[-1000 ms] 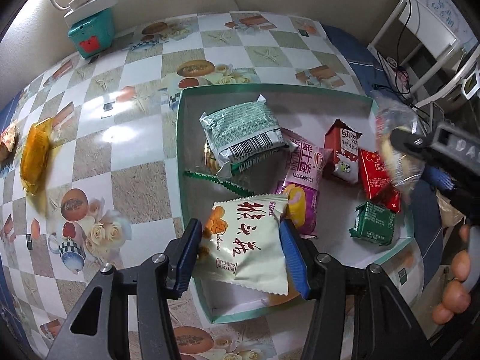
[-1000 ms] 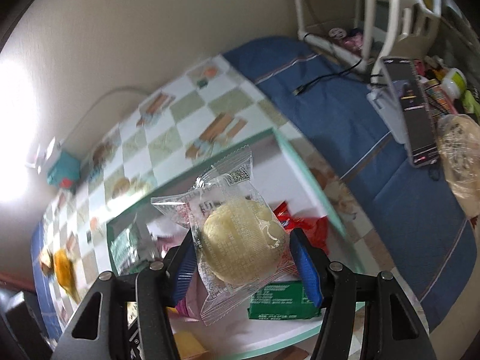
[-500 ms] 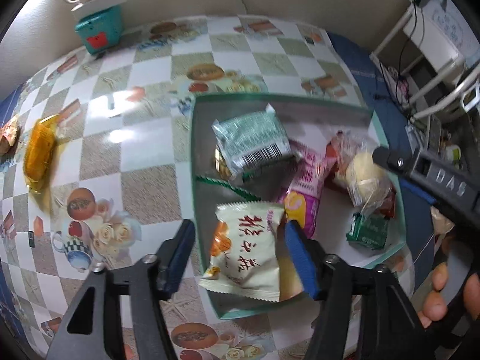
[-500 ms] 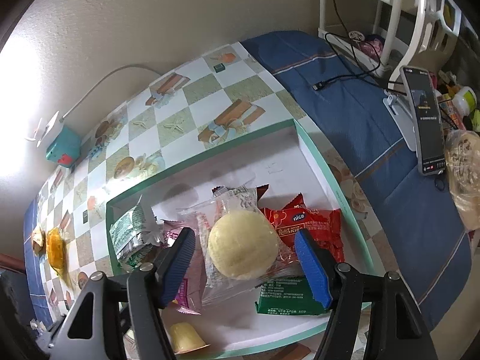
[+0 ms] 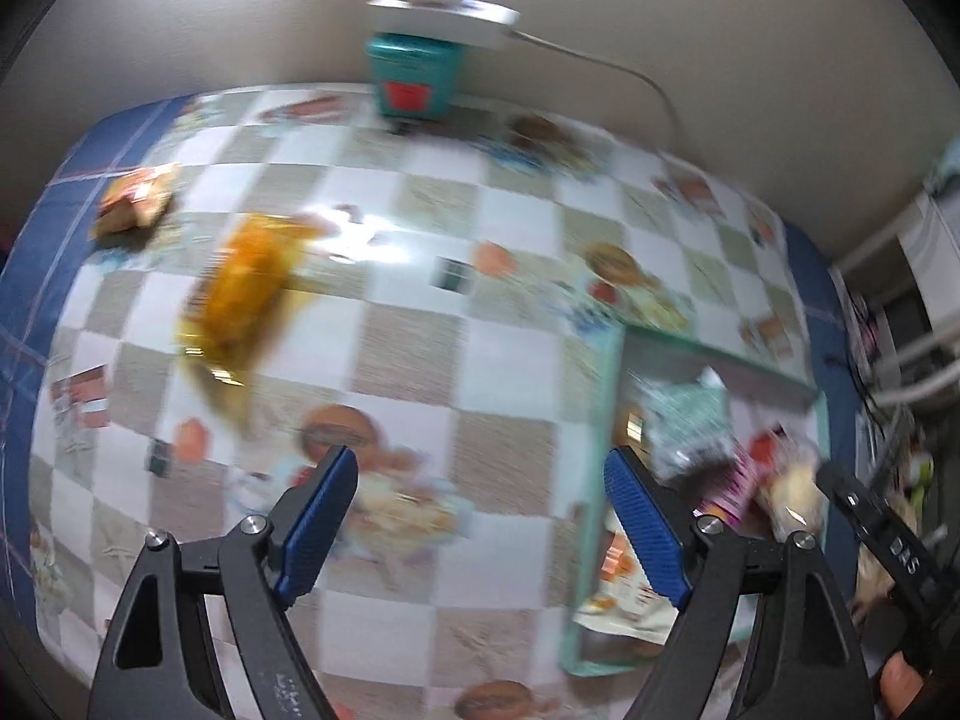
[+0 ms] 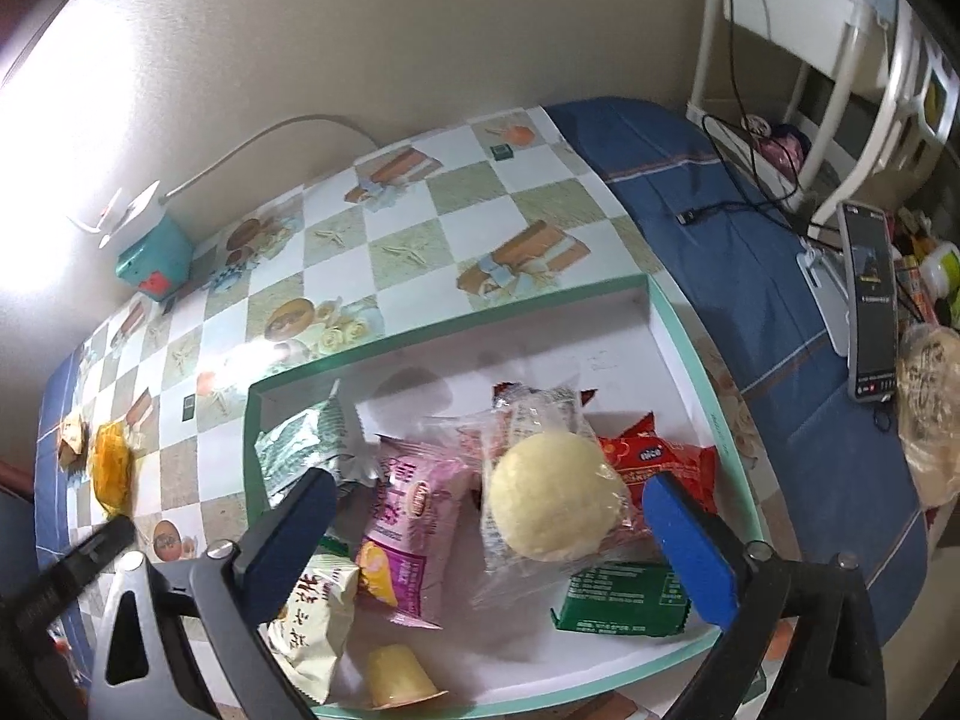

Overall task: Organize snacks
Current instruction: 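Close left tool on the orange biscuit pack while right tool grasps the yellow wrapped cake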

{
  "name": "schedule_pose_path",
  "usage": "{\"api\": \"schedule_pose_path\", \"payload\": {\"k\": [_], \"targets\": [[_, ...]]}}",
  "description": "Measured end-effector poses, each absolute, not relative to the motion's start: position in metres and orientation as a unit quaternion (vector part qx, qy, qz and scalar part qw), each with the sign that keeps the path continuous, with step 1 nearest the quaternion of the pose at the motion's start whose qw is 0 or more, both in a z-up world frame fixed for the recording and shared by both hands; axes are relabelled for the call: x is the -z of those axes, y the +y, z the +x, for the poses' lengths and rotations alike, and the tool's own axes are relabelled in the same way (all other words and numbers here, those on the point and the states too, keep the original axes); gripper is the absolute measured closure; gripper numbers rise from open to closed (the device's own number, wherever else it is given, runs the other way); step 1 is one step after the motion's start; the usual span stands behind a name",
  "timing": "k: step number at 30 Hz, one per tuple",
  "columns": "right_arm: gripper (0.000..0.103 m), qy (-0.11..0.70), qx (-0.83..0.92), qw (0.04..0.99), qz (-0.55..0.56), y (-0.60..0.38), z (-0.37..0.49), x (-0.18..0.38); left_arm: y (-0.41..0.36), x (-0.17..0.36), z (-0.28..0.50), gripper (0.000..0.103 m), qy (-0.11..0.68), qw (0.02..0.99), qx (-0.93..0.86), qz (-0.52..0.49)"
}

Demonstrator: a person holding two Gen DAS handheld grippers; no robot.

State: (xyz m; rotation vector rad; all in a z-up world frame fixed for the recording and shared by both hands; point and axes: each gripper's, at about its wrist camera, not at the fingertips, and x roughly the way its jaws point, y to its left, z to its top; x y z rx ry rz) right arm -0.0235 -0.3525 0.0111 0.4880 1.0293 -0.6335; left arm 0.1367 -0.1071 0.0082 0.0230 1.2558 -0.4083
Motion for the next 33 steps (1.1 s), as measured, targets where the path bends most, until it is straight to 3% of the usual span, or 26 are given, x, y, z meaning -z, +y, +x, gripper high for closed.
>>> {"api": "schedule_pose_path", "payload": {"k": [3,6,16,23,33], "targets": [[0.0,0.475,0.289,0.801,0.223,-0.342,-0.017,-0.015,-0.066,-0.008,0.156,0.006,0.577,0.8,0.159,-0.023],[0.0,0.466,0.261,0.816,0.22,-0.322,-0.001,-0.021,-0.012,-0.013,0.178,0.006,0.554,0.82,0.133,-0.057],[0.0,0.459,0.128,0.852,0.218,-0.211,0.111,-0.024,0.131,-0.036,0.28,0.005,0.504,0.862,0.03,0.034],[0.0,0.505,0.063,0.832,0.219,-0.139,0.198,0.022,0.142,-0.019,0.337,0.005,0.516,0.854,0.064,0.02],[0.0,0.567,0.053,0.8,0.187,-0.1,0.26,0.085,0.094,0.059,0.405,0.005,0.554,0.825,0.093,0.059]]}}
